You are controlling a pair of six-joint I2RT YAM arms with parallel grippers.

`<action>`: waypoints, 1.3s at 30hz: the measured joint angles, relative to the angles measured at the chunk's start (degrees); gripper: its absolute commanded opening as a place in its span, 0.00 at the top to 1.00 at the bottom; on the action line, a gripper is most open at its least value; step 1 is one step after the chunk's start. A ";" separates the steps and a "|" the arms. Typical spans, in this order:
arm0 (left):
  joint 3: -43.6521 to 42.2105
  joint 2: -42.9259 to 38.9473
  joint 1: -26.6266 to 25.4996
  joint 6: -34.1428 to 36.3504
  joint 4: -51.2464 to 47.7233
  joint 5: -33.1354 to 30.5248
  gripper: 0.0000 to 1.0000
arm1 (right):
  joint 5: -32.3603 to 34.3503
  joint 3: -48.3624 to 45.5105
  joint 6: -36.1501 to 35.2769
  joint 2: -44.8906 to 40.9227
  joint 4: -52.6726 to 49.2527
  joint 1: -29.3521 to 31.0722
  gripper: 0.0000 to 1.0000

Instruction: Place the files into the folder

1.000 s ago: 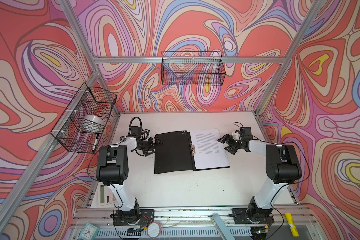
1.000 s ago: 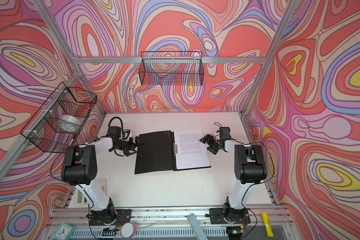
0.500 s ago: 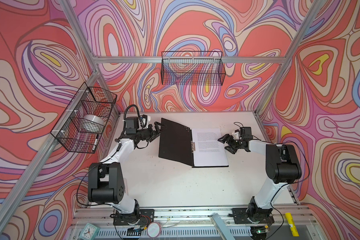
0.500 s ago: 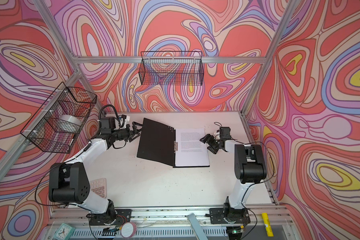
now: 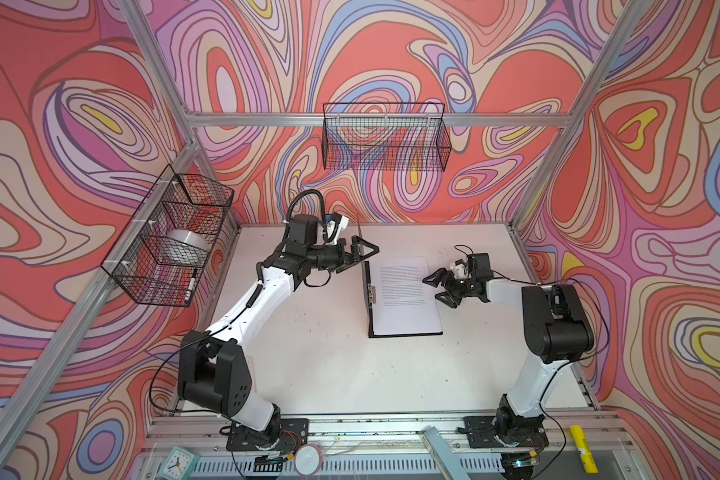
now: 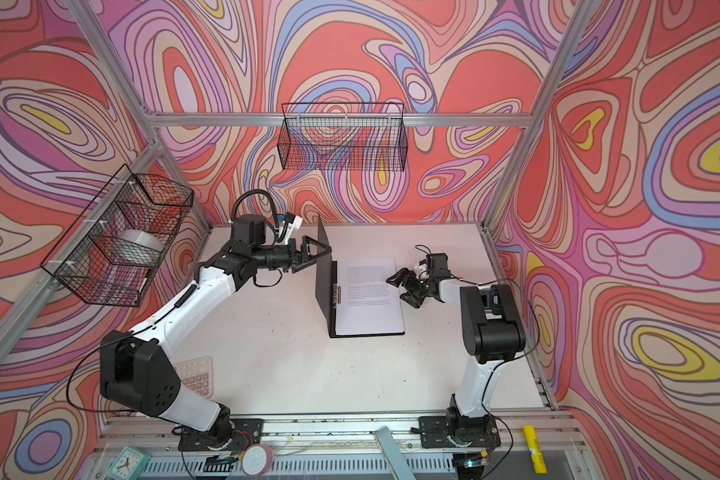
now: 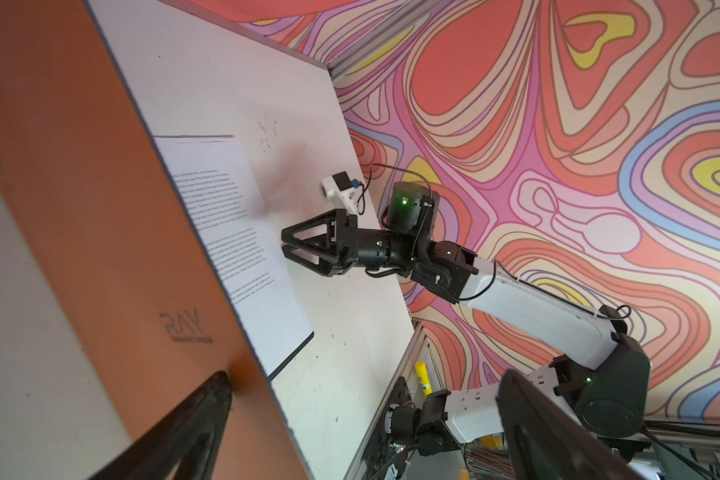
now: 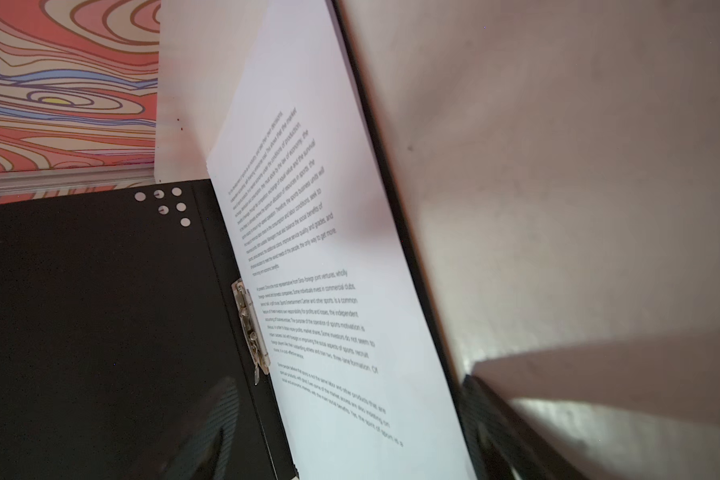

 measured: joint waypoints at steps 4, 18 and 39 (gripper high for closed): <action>3.80 5.92 -5.38 -0.50 0.87 -1.38 0.00 | -0.28 -0.52 5.07 0.52 3.10 0.96 0.12; 16.85 23.85 -19.04 -4.66 5.22 -3.15 0.00 | 3.30 0.79 2.36 -13.46 -9.20 -19.02 0.11; -34.10 -17.68 16.59 14.14 7.13 -50.60 0.00 | 30.93 -11.63 -12.50 -33.40 2.82 -15.65 0.02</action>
